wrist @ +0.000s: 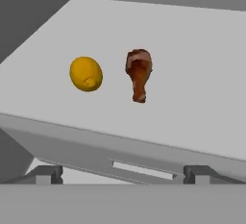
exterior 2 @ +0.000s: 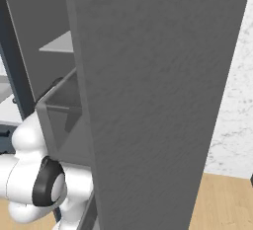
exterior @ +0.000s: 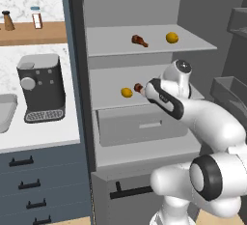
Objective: Place one lemon and one chicken drumstick in each tupperware on the nearby counter, to pack two identical lunches.
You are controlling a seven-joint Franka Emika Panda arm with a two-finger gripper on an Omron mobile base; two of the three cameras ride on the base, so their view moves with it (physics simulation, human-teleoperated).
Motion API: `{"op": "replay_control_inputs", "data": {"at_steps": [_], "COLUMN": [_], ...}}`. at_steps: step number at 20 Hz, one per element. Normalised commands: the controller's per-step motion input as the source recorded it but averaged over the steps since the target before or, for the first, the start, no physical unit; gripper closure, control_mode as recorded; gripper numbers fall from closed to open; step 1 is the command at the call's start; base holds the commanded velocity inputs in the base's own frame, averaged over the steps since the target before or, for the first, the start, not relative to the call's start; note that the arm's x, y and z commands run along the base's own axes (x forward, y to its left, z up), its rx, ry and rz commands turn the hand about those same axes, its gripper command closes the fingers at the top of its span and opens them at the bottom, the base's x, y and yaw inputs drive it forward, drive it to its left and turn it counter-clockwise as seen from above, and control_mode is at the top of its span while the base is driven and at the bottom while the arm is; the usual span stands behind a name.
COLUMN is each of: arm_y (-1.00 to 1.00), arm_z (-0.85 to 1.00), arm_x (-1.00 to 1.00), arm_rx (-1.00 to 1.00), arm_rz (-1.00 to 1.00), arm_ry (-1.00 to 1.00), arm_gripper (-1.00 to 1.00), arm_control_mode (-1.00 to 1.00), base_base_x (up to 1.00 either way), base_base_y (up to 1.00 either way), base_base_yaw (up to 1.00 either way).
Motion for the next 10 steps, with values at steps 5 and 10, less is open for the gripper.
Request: {"op": "replay_control_inputs", "data": {"at_steps": [5,10], "arm_y": [0.05,0.23], "arm_z": [-0.01,-0.22], "arm_x": [0.25,0.53], "arm_rx": [-0.01,-0.01], "arm_rz": [0.0,-0.02], "arm_ry": [0.05,0.02], "arm_gripper": [-1.0,-1.0], "arm_control_mode": [-1.0,-1.0], "base_base_x": [0.0,0.0], "base_base_y": [0.0,0.0], "base_base_yaw": [0.0,0.0]}}
